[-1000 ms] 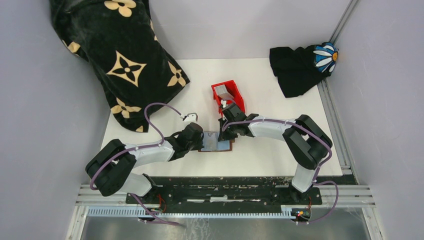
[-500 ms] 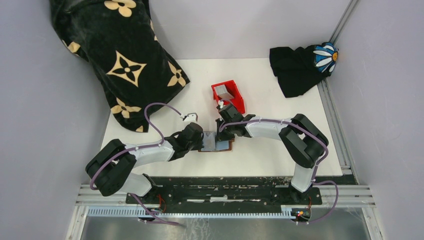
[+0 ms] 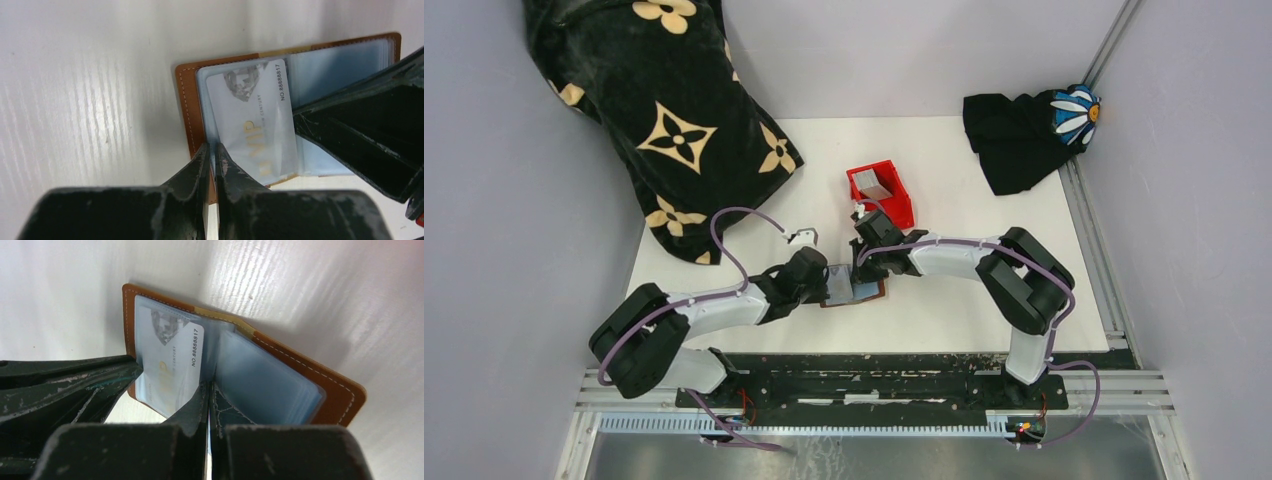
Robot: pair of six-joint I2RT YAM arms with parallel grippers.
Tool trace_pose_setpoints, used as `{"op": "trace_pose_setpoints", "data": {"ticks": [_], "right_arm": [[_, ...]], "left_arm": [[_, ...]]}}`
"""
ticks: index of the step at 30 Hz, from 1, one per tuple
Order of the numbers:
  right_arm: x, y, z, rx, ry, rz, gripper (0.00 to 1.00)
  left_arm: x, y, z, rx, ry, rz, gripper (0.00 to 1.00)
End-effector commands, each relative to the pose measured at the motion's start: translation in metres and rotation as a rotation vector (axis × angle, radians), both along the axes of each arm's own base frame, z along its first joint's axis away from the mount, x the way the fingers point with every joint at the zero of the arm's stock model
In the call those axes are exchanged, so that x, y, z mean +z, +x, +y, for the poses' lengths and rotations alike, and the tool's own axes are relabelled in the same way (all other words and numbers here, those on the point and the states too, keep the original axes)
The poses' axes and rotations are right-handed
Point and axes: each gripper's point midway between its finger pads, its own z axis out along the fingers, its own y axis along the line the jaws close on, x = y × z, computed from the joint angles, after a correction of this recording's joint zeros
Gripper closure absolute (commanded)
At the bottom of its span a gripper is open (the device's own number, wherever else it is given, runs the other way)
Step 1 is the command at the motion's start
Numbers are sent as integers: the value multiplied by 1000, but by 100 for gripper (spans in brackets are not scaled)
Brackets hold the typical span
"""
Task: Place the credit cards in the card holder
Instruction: Insert the credit card into the card holder.
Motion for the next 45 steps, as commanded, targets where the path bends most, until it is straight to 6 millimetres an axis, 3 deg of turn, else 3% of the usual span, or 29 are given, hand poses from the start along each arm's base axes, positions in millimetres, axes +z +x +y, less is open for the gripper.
{"op": "trace_pose_setpoints", "data": {"ticks": [1, 9, 19, 29, 45], "right_arm": [[2, 0, 14, 16, 17, -4, 99], [-4, 0, 11, 9, 1, -1, 99], [-3, -1, 9, 12, -26, -7, 99], [3, -4, 12, 28, -56, -30, 99], [14, -6, 19, 62, -72, -55, 98]], "left_arm": [[7, -8, 12, -6, 31, -7, 84], [24, -6, 23, 35, 29, -57, 78], [-1, -15, 39, 59, 88, -25, 83], [-10, -15, 28, 26, 67, 1, 89], [-4, -12, 15, 3, 24, -1, 90]]}}
